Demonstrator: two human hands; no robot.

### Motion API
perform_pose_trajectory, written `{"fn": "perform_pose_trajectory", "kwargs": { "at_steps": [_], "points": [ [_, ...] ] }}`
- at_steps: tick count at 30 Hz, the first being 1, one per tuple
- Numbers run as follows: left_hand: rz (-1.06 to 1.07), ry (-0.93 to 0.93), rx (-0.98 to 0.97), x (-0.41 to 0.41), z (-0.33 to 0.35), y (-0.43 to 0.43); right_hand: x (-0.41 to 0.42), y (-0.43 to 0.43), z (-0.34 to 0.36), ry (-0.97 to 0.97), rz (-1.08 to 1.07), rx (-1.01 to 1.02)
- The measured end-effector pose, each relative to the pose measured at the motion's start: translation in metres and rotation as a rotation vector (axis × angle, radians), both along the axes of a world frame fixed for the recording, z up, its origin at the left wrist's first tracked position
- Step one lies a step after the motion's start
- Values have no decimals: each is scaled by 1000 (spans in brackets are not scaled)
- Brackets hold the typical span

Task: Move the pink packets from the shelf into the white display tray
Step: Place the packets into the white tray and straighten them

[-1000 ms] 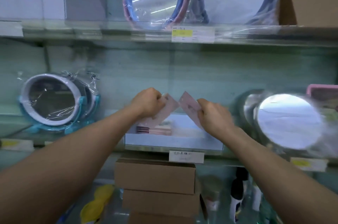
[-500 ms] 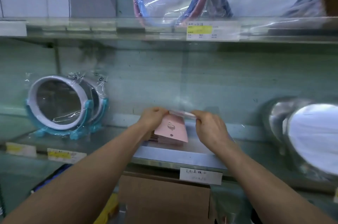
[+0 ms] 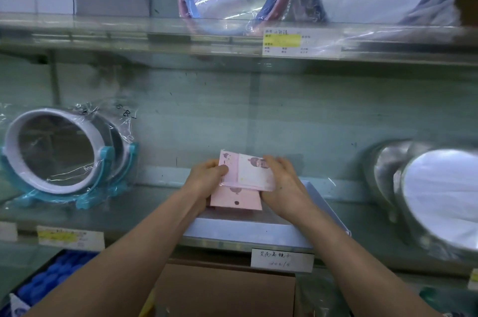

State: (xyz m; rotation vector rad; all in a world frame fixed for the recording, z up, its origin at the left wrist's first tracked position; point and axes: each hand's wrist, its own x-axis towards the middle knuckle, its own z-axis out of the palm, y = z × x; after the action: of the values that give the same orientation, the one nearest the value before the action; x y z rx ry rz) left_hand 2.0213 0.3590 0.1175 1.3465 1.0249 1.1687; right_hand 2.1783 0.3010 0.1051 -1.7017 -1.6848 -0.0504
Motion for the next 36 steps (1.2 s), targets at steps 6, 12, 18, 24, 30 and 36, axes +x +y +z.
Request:
{"fn": "perform_pose_trajectory", "kwargs": {
  "at_steps": [6,12,18,24,30,36],
  "points": [
    [150,-126,72,1,4,-2,-3,0,1,-219,-194,2],
    [486,-115,363,-10,3,-4,0,3,-1,-274,-266,-1],
    [481,-156,464,-7,5,-12,-11,15,-2,-275,-95,-213],
    [272,-89,308,-2,0,0,-33,29,-2,-341,27,-482],
    [245,-288,196,-4,5,-5,-16,17,0,119,-23,-220],
    [81,-175,44,-7,0,-3,-29,-7,16,953,270,-82]
  ]
}}
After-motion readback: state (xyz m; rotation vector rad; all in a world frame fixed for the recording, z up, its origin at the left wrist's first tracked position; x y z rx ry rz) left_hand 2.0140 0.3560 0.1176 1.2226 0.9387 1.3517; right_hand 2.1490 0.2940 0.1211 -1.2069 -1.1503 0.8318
